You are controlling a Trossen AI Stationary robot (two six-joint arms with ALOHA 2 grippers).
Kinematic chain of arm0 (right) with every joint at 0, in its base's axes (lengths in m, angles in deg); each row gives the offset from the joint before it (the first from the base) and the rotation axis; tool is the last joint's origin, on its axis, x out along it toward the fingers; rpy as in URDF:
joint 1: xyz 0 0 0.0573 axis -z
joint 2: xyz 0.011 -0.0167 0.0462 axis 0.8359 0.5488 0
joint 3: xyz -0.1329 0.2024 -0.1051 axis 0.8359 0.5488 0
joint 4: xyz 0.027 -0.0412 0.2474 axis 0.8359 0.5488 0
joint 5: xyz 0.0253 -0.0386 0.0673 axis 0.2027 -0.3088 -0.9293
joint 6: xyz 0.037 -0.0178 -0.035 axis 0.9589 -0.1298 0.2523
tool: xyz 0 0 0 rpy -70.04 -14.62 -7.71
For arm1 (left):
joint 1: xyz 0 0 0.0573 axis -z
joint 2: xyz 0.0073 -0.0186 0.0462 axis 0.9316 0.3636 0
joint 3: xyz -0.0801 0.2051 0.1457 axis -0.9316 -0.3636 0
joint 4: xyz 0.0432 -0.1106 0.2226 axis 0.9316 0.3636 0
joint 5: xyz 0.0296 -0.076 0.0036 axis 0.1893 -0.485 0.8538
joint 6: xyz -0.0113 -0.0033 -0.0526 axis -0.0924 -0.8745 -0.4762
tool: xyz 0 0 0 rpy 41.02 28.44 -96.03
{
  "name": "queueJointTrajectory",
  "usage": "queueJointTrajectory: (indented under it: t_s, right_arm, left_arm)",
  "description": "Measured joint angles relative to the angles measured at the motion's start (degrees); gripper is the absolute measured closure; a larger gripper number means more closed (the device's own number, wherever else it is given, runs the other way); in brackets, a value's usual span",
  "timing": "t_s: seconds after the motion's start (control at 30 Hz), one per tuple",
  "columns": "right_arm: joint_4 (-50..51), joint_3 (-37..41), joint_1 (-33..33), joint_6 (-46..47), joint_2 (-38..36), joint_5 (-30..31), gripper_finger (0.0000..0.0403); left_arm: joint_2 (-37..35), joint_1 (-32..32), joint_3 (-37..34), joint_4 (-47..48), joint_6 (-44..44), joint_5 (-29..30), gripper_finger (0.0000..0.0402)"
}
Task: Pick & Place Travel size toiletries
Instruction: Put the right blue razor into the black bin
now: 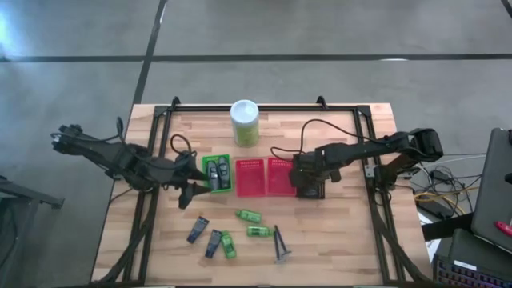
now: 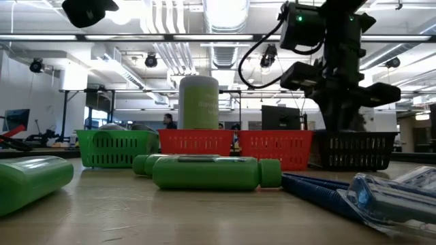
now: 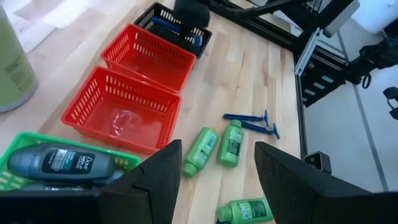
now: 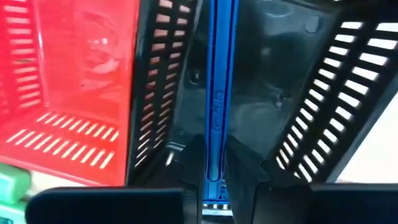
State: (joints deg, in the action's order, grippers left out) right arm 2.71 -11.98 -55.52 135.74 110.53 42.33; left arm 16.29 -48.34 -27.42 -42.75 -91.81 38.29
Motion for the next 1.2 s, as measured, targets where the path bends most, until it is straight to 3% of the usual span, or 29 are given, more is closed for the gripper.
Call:
queueJointTrajectory:
  t_s: [0.37,0.73,0.97,1.2]
  right_arm:
    - [-0.1,2.5,0.2,0.4,0.0,-1.7,0.0353]
    - [0.1,1.3,0.3,-0.9,0.0,-0.8,0.0248]
    - [6.1,-6.8,-0.6,-1.4,-0.5,6.2,0.0193]
    - [8.2,-15.1,-5.1,0.7,0.0,8.7,0.0183]
  left_arm:
    - [0.0,-0.2,0.0,0.1,-0.3,0.0,0.0195]
    - [0.0,-0.2,0.0,0.1,-0.6,0.0,0.0195]
    - [0.0,-0.2,0.0,0.0,-0.8,0.0,0.0195]
    - [0.0,-0.2,0.0,0.1,-0.8,0.1,0.0195]
